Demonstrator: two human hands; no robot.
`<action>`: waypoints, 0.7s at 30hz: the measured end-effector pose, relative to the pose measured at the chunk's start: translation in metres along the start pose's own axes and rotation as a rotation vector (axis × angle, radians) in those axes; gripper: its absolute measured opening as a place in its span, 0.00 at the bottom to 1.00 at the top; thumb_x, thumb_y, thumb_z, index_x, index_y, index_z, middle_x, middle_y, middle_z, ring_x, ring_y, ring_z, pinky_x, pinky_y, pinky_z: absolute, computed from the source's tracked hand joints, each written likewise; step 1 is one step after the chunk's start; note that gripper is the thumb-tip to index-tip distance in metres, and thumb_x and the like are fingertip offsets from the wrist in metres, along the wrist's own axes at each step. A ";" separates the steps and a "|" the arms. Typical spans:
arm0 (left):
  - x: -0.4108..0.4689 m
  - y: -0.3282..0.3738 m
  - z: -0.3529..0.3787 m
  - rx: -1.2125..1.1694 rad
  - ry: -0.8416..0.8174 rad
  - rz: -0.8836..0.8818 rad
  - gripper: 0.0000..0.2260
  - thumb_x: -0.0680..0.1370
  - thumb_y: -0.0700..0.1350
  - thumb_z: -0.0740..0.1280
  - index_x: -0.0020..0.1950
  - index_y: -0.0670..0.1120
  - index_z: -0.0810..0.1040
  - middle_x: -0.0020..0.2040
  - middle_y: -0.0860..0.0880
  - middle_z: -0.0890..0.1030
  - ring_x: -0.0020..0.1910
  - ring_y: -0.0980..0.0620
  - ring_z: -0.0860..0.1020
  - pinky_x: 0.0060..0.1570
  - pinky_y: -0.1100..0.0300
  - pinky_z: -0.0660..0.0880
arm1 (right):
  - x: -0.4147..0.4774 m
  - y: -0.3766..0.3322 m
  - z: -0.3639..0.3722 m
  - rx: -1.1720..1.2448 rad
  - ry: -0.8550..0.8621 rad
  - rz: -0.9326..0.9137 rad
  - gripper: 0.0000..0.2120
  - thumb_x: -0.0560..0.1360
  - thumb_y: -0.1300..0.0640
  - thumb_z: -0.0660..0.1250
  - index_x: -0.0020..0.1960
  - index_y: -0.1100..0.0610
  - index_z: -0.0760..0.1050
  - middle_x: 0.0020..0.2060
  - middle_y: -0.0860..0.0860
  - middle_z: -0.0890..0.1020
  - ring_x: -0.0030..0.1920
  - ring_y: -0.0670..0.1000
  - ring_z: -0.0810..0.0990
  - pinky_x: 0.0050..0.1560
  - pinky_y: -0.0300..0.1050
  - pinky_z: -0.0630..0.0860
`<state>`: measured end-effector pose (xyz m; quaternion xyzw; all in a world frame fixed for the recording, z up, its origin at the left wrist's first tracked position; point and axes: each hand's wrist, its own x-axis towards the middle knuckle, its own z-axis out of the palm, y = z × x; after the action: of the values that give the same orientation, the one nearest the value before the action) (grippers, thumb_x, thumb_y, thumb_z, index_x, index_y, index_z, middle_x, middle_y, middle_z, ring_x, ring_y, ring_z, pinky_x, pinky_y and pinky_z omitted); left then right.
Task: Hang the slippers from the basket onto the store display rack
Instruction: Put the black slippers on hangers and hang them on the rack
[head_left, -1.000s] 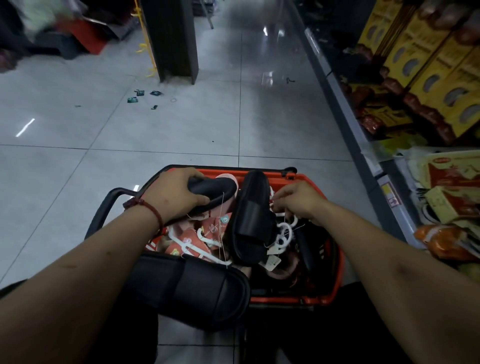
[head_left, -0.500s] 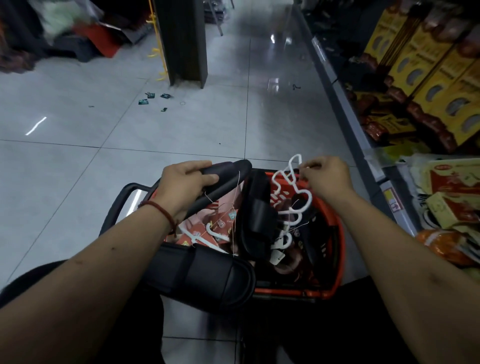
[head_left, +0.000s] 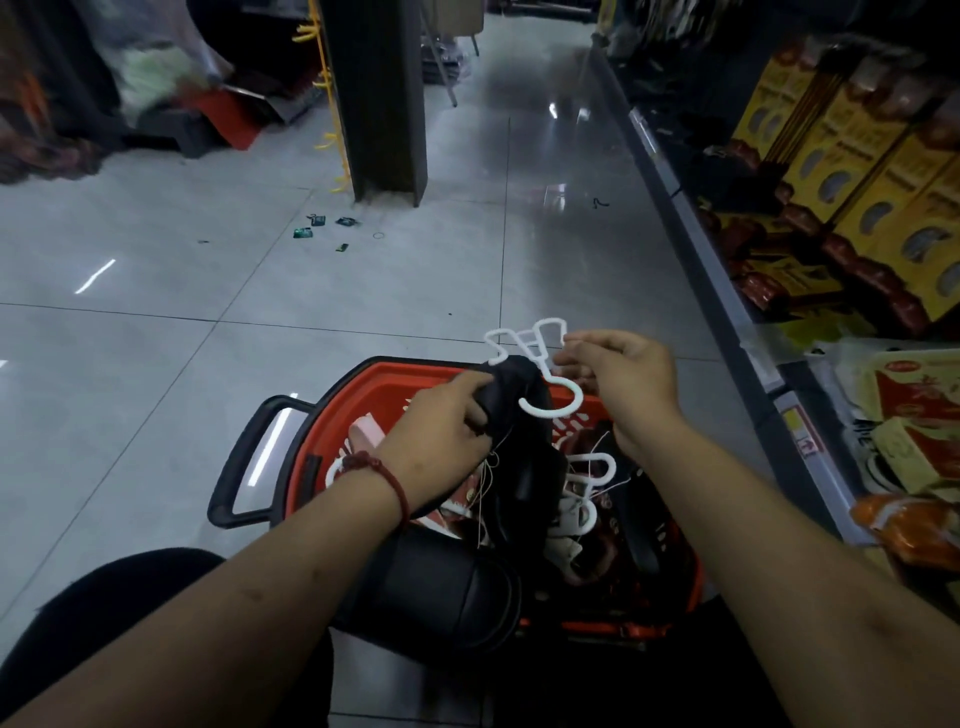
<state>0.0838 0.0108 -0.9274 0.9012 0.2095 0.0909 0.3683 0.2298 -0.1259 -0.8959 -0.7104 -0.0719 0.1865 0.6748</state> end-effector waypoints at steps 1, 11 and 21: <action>0.001 0.000 -0.002 0.021 0.064 -0.002 0.28 0.72 0.39 0.73 0.70 0.51 0.71 0.48 0.53 0.78 0.43 0.52 0.78 0.51 0.52 0.78 | 0.000 0.000 0.002 0.042 -0.032 0.037 0.04 0.73 0.68 0.70 0.47 0.64 0.82 0.38 0.60 0.86 0.36 0.56 0.85 0.40 0.46 0.83; 0.026 -0.008 -0.025 0.009 0.313 0.100 0.09 0.74 0.57 0.72 0.45 0.52 0.86 0.40 0.54 0.79 0.40 0.54 0.78 0.43 0.50 0.76 | 0.000 -0.009 0.016 0.130 -0.295 0.038 0.02 0.76 0.67 0.66 0.46 0.66 0.78 0.30 0.58 0.81 0.27 0.51 0.77 0.25 0.38 0.69; 0.033 -0.001 -0.039 -0.554 0.261 -0.046 0.09 0.77 0.46 0.72 0.40 0.43 0.85 0.28 0.45 0.73 0.26 0.56 0.71 0.31 0.64 0.72 | 0.000 0.000 0.023 -0.160 -0.449 -0.086 0.07 0.74 0.56 0.74 0.48 0.59 0.84 0.38 0.52 0.85 0.36 0.48 0.82 0.38 0.39 0.77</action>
<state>0.1001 0.0508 -0.9000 0.7423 0.2426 0.2512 0.5719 0.2209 -0.1043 -0.8962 -0.6987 -0.2650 0.3043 0.5907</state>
